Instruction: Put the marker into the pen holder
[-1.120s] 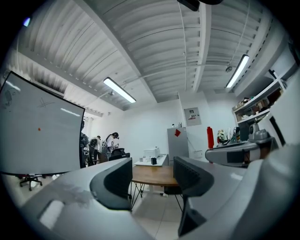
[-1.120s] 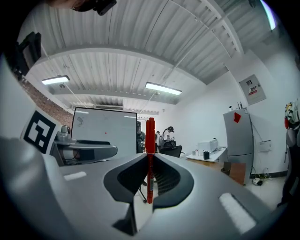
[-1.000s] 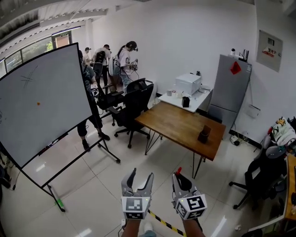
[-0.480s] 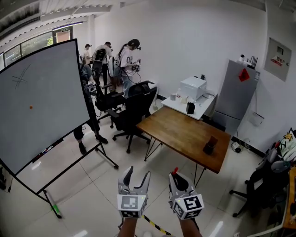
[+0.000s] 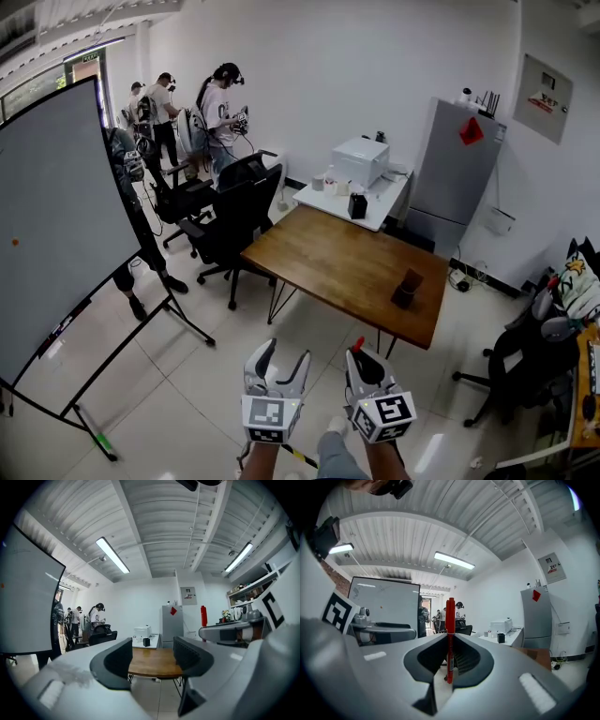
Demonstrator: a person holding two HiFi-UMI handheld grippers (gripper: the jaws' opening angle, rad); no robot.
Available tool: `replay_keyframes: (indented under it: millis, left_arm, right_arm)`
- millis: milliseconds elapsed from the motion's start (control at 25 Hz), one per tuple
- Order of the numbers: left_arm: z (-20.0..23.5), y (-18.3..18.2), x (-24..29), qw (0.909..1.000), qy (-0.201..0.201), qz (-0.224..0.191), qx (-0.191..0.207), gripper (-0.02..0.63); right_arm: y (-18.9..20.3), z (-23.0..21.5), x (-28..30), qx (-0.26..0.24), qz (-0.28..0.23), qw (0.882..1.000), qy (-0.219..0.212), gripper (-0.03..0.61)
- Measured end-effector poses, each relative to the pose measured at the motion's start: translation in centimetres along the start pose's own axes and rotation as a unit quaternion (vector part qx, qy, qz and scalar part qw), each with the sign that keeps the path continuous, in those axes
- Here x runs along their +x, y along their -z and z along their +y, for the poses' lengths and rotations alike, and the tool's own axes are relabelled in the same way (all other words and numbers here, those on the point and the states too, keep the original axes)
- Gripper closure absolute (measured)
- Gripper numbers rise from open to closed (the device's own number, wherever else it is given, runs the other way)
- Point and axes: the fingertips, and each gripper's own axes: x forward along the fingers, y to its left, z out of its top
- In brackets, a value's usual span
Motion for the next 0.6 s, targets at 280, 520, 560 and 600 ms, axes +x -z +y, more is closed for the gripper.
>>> replay_keyframes:
  millis: [280,520,560,600]
  left_arm:
    - [-1.2,-1.7,11.2,0.9997,0.018,-0.012,0.009,0.339]
    - [-4.6,-3.9,22.6,0.9964,0.075,-0.021,0.033,0.339]
    - [-5.4,-4.0,24.3,0.9956,0.085,-0.019,0.037,0.341]
    - [-6.4,-4.1,26.0,0.9944,0.097,-0.017,0.04,0.341]
  right_arm:
    - [-1.9,-8.6,6.2,0.02,-0.025,0.999,-0.012,0.541]
    - [-4.5,-18.7,10.3,0.024,-0.053,0.998,0.035,0.541]
    - [-4.5,-20.1,10.7,0.024,-0.051,0.998,0.042,0.541]
    - [-4.4,-21.7,11.0,0.021,-0.048,0.997,0.051,0.541]
